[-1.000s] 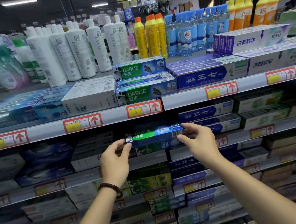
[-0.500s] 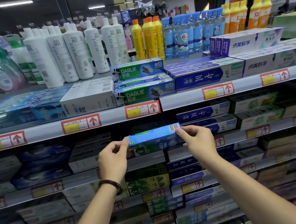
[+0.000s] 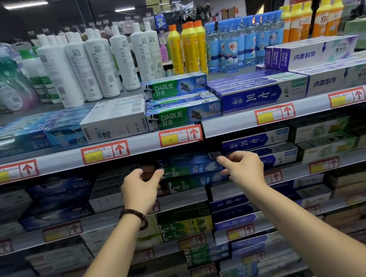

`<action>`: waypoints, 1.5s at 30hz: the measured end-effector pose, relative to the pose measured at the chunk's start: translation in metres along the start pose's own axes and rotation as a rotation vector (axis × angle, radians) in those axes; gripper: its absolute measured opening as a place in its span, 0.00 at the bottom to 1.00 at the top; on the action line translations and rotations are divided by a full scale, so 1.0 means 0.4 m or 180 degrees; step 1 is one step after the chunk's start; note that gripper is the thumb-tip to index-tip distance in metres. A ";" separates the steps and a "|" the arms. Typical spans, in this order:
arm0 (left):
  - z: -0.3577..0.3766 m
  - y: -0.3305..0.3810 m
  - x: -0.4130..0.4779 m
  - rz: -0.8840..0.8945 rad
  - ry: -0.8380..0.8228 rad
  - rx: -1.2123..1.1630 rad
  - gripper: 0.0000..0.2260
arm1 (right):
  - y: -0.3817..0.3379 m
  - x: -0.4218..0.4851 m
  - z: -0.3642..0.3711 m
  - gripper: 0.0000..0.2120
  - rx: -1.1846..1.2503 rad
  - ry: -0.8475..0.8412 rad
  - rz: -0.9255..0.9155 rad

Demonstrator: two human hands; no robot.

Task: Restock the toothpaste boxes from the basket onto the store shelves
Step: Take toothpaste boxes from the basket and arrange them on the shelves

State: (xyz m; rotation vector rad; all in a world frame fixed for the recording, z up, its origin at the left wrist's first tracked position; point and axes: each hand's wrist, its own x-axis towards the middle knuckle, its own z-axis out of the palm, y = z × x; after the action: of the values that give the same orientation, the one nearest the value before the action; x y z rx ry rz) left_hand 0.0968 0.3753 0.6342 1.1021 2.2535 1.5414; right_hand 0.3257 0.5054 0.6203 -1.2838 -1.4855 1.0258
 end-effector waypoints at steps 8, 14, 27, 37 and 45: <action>0.013 0.050 0.049 -0.0259 0.0027 0.0213 0.11 | -0.038 0.062 0.024 0.05 -0.0321 -0.0048 0.0273; 0.033 0.061 0.066 -0.0503 -0.0238 0.0307 0.10 | -0.052 0.086 0.040 0.08 0.0030 -0.0202 0.0619; 0.070 0.073 0.099 -0.0841 -0.0749 0.0788 0.13 | -0.030 0.100 0.085 0.15 0.0494 -0.0573 0.0818; 0.066 0.087 0.096 -0.0996 -0.0874 0.0708 0.12 | -0.017 0.081 0.108 0.06 0.0381 -0.0588 0.0802; 0.073 0.096 0.087 -0.1028 -0.0913 0.0489 0.11 | -0.004 0.075 0.103 0.10 0.0218 -0.0589 0.0719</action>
State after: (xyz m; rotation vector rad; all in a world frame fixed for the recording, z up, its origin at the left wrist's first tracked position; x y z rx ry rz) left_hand 0.1061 0.4266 0.6629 0.8737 2.2411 1.0313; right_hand 0.2835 0.5336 0.6142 -1.3594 -1.4501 1.3632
